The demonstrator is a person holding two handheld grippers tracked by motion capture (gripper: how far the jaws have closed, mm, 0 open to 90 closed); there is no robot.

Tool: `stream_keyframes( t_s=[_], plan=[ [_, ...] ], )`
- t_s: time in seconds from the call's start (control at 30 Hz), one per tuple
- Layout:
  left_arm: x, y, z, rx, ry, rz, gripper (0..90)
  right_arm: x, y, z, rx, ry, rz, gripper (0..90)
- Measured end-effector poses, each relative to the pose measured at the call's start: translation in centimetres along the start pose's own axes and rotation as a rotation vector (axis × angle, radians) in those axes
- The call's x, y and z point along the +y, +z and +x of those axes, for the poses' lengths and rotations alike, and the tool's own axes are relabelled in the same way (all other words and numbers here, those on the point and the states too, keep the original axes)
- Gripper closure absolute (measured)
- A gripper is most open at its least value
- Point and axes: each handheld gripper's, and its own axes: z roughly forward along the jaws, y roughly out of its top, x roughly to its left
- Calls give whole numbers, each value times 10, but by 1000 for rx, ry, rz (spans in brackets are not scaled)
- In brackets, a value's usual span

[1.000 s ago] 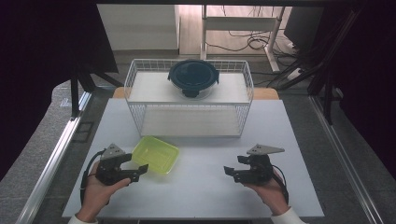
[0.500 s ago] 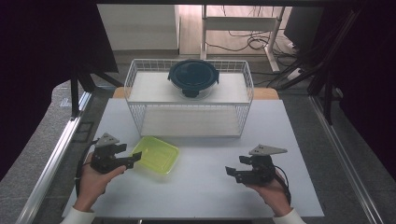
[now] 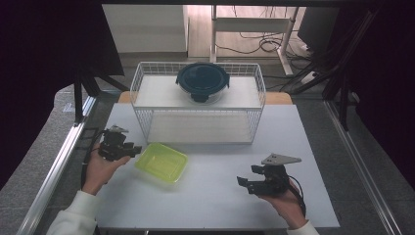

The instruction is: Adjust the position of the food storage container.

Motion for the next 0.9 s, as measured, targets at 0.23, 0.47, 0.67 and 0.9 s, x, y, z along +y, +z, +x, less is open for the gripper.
stream_keyframes(
  t_s=[0.23, 0.47, 0.67, 0.9],
  plan=[
    [7, 25, 9, 32, 52, 113, 864, 0, 1, -4, -7, 6, -1, 265],
    [9, 37, 7, 41, 70, 160, 896, 0, 3, -4, -5, 0, 5, 262],
    [9, 37, -2, 32, 89, 169, 898, -1, 1, -6, -11, 12, -2, 262],
    [4, 37, 0, -4, 67, 193, 900, 2, -4, -4, 25, 35, -22, 262]
  ],
)
